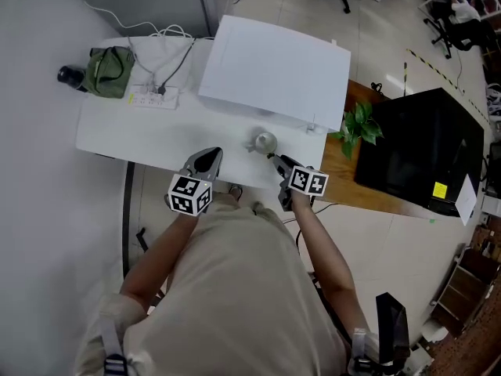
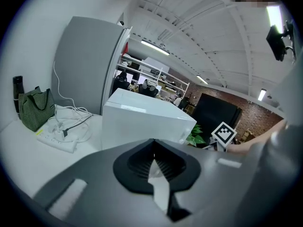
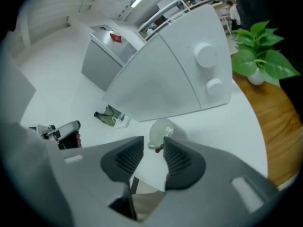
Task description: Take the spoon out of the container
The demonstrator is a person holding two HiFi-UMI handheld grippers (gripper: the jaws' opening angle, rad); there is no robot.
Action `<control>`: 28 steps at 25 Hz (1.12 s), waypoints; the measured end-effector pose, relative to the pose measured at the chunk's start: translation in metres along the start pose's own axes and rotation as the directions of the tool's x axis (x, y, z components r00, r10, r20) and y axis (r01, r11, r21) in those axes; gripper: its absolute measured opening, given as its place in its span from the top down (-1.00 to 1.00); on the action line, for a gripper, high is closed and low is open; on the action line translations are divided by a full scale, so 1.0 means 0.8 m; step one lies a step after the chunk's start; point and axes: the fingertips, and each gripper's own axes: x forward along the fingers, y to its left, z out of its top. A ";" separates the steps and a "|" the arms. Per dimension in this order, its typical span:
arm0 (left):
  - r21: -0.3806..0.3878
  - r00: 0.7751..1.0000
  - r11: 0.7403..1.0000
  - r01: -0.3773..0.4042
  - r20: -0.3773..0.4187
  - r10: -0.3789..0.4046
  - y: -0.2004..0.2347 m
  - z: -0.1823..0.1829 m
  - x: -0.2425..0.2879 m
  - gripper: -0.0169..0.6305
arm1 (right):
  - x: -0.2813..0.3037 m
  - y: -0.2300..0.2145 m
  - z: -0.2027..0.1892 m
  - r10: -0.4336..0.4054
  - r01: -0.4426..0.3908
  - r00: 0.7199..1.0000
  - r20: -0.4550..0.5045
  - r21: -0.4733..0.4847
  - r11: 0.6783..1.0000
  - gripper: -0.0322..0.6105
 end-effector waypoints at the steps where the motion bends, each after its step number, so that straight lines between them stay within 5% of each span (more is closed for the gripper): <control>1: 0.000 1.000 1.000 0.006 -0.006 -0.006 0.004 0.000 0.003 0.95 | 0.007 -0.003 -0.004 -0.006 0.006 1.000 -0.012 0.019 1.000 0.52; 11: 0.003 1.000 1.000 0.008 -0.027 -0.008 0.046 0.012 0.015 0.95 | 0.048 -0.035 -0.029 -0.069 0.077 0.996 -0.060 0.150 0.986 0.53; 28: 0.008 0.999 1.000 0.002 -0.044 -0.002 0.058 0.024 0.035 0.95 | 0.027 -0.023 0.011 -0.069 0.066 0.998 0.014 0.138 0.988 0.73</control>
